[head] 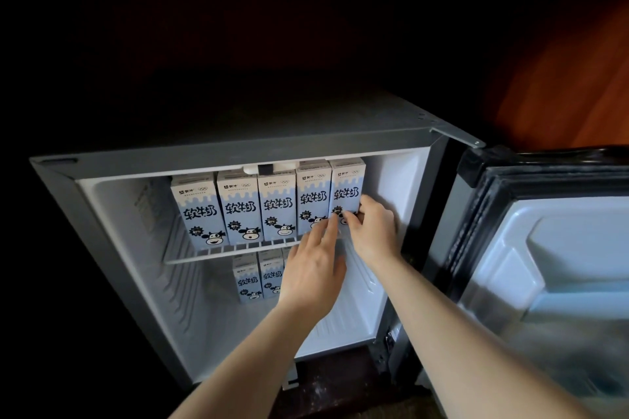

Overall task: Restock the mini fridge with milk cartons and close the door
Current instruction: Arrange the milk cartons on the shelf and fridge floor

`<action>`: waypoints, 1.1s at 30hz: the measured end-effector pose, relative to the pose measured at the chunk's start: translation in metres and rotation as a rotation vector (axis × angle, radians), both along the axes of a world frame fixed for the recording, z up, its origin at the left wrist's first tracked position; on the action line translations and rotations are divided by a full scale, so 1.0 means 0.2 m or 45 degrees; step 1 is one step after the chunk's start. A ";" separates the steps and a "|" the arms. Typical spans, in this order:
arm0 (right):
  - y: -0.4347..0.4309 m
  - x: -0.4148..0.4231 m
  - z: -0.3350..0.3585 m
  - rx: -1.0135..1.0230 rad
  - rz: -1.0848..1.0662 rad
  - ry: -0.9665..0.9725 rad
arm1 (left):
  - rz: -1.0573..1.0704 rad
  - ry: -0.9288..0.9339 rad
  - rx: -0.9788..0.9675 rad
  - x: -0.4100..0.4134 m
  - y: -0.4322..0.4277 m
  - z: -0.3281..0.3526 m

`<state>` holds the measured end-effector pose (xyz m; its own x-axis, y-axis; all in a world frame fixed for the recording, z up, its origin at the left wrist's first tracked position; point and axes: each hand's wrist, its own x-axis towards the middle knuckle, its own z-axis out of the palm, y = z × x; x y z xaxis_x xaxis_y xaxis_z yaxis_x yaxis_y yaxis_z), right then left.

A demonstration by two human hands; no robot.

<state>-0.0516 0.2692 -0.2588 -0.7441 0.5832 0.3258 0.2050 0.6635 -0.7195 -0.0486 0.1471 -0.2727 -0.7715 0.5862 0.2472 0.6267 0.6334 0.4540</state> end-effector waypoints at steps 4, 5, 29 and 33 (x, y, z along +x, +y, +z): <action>0.01 0.00 0.00 -0.026 0.039 -0.017 | 0.012 0.034 -0.082 0.00 0.00 0.02; 0.01 0.01 0.01 -0.022 0.042 -0.041 | 0.008 0.030 -0.087 0.00 0.00 0.02; -0.02 0.96 0.56 0.560 0.330 -0.713 | -0.387 -0.211 -0.569 0.47 -0.18 0.63; 0.06 1.22 0.65 0.642 0.254 -0.751 | -0.506 -0.128 -0.617 0.67 -0.08 0.75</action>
